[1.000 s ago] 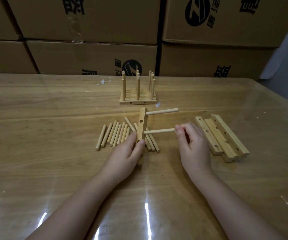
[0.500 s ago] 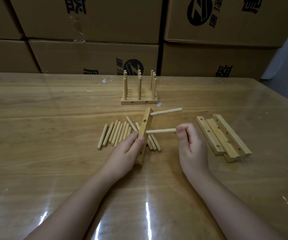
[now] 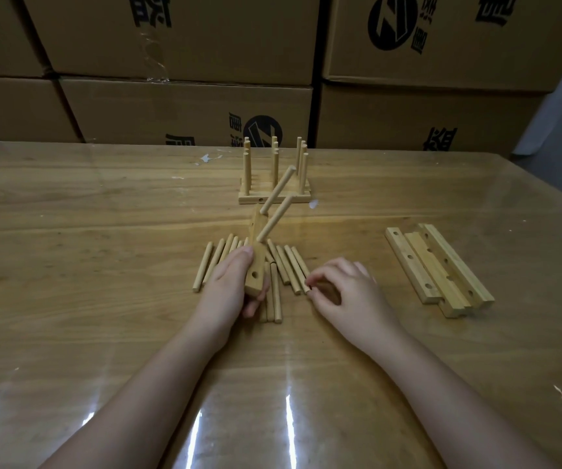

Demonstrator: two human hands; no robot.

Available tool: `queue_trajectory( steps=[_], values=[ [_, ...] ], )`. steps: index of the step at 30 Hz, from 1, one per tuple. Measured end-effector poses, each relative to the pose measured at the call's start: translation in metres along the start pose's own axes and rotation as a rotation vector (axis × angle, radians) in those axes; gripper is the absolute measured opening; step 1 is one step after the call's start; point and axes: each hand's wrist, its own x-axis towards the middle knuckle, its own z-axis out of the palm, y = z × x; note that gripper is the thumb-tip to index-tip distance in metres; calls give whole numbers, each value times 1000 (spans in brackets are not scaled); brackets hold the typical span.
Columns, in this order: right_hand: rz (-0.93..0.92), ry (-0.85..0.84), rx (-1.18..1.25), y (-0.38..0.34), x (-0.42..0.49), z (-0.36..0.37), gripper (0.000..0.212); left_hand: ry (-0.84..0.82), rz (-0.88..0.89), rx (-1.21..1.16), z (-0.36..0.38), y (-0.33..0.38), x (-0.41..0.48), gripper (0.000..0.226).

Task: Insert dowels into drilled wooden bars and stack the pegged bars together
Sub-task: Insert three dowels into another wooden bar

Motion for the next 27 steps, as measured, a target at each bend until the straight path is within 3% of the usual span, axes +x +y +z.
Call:
queue_trajectory(
  steps=[8, 13, 18, 24, 27],
  values=[
    [83, 78, -7, 1, 2, 2, 21, -17, -34, -270, -7, -4, 4, 52],
    [220, 179, -30, 6, 4, 1, 32, -57, -42, -445, -8, -5, 9, 39],
    [333, 218, -14, 11, 6, 1, 28, -162, -59, -603, -16, -6, 9, 32],
    [372, 302, 511, 11, 6, -6, 22, -167, -39, -583, -15, -6, 9, 43],
    [393, 267, 975, 3, 8, -13, 18, -171, -45, -607, -15, -7, 9, 39]
  ],
)
